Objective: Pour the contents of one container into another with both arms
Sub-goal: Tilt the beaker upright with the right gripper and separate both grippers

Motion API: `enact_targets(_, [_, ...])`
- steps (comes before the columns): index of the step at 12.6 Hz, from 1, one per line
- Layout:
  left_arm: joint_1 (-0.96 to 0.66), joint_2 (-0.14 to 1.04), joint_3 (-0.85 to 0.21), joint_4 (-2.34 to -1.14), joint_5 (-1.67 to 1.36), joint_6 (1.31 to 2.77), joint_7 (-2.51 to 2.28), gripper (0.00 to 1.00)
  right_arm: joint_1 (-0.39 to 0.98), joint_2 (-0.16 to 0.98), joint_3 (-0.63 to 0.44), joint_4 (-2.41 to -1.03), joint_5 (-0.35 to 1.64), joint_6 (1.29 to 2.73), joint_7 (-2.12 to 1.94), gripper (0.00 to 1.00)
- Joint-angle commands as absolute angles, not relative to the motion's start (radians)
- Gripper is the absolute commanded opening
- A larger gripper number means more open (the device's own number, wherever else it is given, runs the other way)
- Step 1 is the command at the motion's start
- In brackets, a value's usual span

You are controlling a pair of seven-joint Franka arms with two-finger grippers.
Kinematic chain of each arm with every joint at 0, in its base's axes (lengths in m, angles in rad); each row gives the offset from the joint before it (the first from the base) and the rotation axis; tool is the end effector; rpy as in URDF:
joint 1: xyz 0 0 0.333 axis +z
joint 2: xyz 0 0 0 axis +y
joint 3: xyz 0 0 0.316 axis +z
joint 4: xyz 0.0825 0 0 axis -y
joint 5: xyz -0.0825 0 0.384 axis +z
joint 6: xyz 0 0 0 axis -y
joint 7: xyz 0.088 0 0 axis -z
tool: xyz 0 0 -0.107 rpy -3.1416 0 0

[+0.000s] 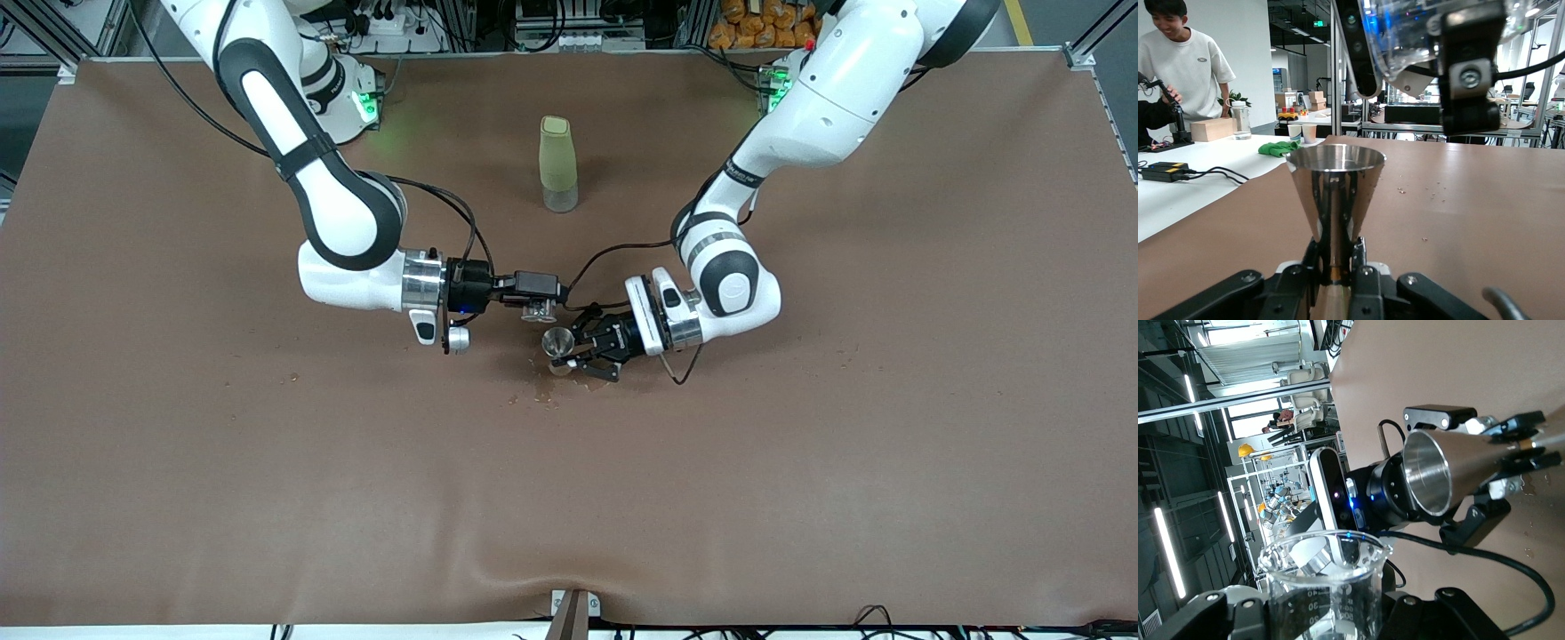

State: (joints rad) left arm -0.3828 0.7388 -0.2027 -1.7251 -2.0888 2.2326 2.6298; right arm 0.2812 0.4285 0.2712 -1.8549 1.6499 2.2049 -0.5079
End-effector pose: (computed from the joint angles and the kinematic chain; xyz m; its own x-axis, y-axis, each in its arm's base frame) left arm 0.5586 -0.3853 0.1797 0.0379 -0.1263 0.9913 -0.9713 -0.2377 0.0069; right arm 0.5473 0.3605 0.3247 0.9836 -0.0488 -0.1739 -0.1805 -0.2360 -0.9548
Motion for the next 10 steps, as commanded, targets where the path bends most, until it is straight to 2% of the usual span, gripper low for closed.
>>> enact_targets(1, [-0.342,0.718,-0.206,-1.753,-2.077,2.194,2.66,0.0,0.295,0.42,0.27,-1.845,1.57,2.221,-0.582,0.0])
enact_targets(5, [-0.276,0.719,-0.206,-1.761,-2.049,2.142,2.654,0.0,0.291,0.417,0.27,-1.827,1.425,2.273,-0.698,0.0])
enact_targets(10, [-0.143,0.729,-0.206,-1.805,-1.916,2.042,2.655,0.0,0.212,0.385,0.268,-1.824,1.379,2.278,-0.865,0.0])
